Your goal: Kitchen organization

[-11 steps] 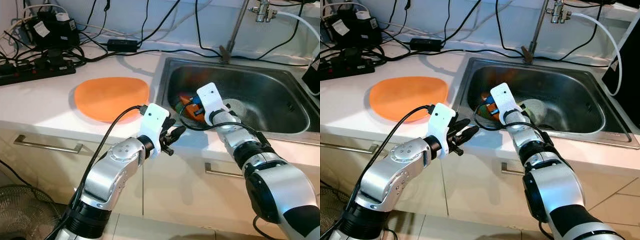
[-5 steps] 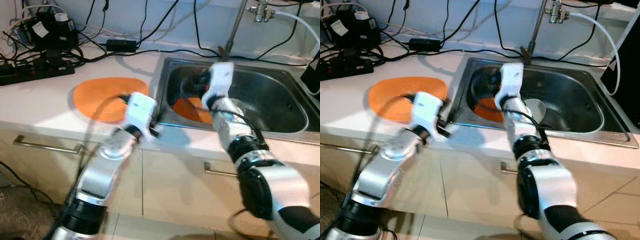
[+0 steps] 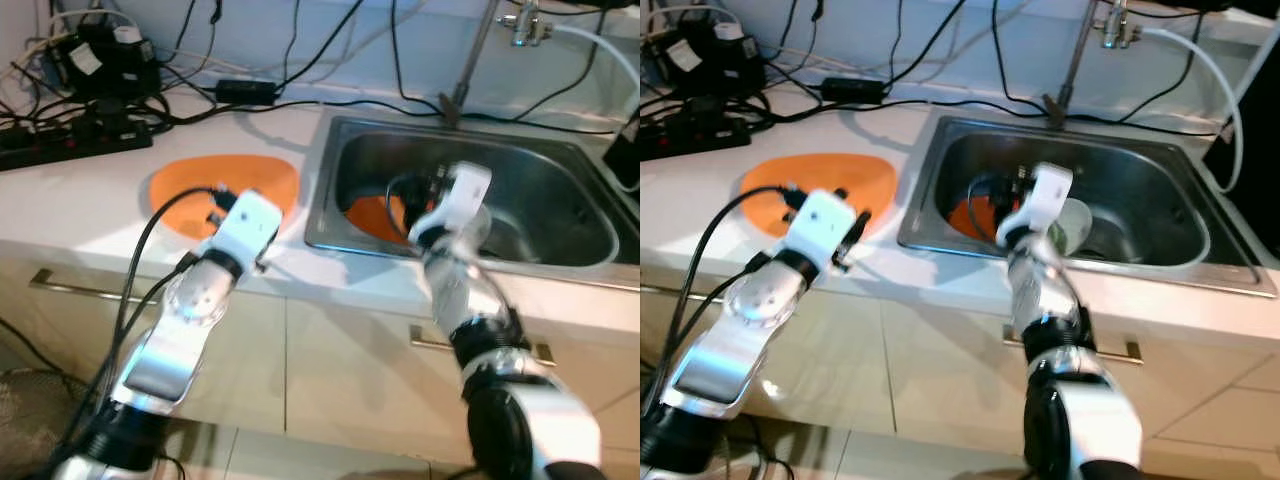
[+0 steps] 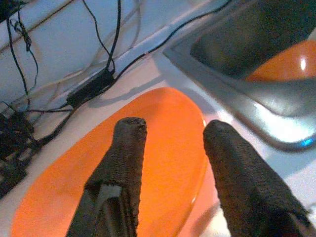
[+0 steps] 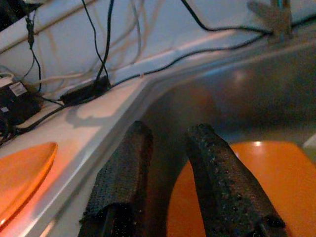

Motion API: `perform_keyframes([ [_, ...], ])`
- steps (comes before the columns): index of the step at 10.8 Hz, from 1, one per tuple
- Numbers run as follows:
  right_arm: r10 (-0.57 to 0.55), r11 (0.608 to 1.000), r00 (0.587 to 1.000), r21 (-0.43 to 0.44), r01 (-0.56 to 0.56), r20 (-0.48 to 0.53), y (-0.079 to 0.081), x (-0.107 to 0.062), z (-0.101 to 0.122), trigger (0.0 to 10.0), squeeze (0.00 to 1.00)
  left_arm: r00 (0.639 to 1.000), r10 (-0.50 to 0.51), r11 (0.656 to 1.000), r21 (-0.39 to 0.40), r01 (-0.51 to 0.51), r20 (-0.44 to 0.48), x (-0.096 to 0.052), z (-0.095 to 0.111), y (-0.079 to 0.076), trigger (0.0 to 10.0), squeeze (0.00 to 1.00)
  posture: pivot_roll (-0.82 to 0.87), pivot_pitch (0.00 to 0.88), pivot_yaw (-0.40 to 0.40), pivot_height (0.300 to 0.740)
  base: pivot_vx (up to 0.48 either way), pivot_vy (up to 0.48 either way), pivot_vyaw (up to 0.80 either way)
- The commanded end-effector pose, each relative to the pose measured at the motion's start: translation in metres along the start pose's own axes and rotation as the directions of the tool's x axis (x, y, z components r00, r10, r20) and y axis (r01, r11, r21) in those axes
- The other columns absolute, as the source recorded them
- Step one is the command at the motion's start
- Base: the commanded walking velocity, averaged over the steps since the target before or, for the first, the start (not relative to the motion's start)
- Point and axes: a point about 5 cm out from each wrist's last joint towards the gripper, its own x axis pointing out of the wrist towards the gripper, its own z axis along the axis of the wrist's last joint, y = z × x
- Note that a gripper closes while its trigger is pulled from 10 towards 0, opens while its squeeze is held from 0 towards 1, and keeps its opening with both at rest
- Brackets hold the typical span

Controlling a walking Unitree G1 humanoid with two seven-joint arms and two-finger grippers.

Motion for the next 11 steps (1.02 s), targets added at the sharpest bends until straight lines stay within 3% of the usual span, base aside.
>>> perform_keyframes([
  [1, 0.001, 1.000, 1.000, 0.015, -0.002, 0.027, 0.001, 0.000, 0.007, 10.0, 0.00, 1.000, -0.021, 0.999, 0.045, 0.020, 0.021, -0.001, 0.006, -0.001, 10.0, 1.00, 0.27, 0.005, -0.052, 0.740, 0.000, 0.000, 0.00],
  [3, -0.001, 0.999, 1.000, 0.038, 0.000, 0.016, 0.005, -0.001, 0.004, 10.0, 0.00, 0.998, -0.068, 0.993, 0.101, 0.068, -0.005, -0.003, 0.003, 0.000, 10.0, 1.00, 0.28, 0.000, -0.051, 0.740, 0.000, 0.000, 0.00],
  [4, 0.007, 0.999, 1.000, 0.047, -0.007, 0.014, 0.009, 0.000, 0.005, 10.0, 0.00, 0.988, -0.147, 0.969, 0.197, 0.152, -0.038, -0.005, 0.001, -0.004, 10.0, 0.00, 0.28, 0.000, -0.051, 0.740, 0.000, 0.000, 0.00],
  [6, 0.018, 0.998, 1.000, 0.066, -0.019, 0.006, 0.015, 0.000, 0.003, 10.0, 0.00, 0.968, -0.220, 0.936, 0.251, 0.244, -0.120, -0.006, -0.001, 0.000, 10.0, 0.00, 0.29, 0.000, -0.044, 0.740, 0.000, 0.000, 0.00],
  [9, 0.020, 0.997, 1.000, 0.080, -0.020, 0.007, 0.018, 0.000, 0.002, 10.0, 0.00, 0.970, -0.173, 0.890, 0.395, 0.229, -0.173, 0.003, -0.001, 0.012, 10.0, 0.00, 0.29, 0.000, -0.034, 0.740, 0.000, 0.000, 0.00],
  [11, 0.017, 0.996, 1.000, 0.091, -0.018, 0.006, 0.019, -0.002, 0.002, 10.0, 0.00, 0.961, -0.180, 0.870, 0.422, 0.254, -0.208, 0.007, -0.003, 0.010, 10.0, 0.00, 0.27, 0.000, -0.027, 0.740, 0.000, 0.000, 0.00],
])
